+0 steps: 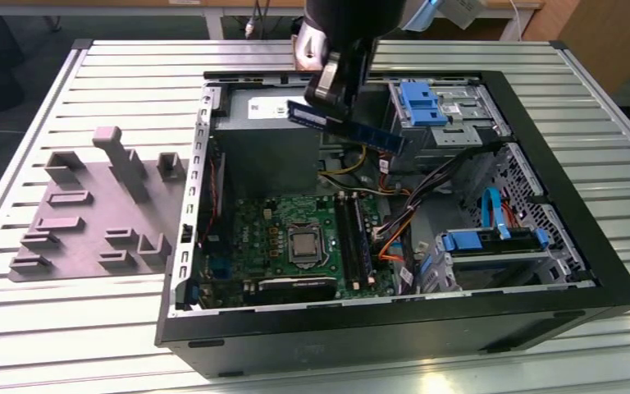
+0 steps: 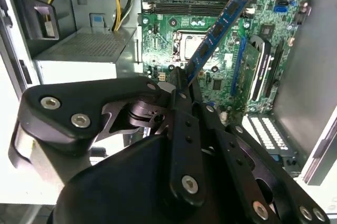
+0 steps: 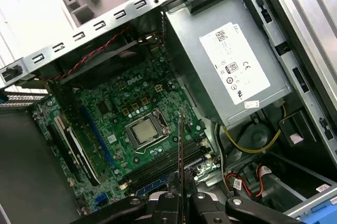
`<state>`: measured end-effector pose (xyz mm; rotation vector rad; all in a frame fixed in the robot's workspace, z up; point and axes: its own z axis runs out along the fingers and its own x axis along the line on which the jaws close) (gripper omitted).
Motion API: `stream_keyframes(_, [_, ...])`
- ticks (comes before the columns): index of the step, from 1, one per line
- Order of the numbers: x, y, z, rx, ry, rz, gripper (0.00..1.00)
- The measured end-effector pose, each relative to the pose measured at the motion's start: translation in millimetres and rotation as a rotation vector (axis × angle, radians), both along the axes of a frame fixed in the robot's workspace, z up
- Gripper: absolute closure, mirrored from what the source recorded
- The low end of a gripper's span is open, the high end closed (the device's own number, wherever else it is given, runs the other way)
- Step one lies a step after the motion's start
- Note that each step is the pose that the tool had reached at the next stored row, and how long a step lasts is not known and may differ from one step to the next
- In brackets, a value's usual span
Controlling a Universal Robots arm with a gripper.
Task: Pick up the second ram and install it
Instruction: 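Insert the second ram into the second slot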
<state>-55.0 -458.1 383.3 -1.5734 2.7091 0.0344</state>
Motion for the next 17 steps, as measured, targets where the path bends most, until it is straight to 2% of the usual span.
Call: stream_keyframes(17, [0.0, 0.0, -0.8, -0.0017, 0.0, -0.186, 0.86])
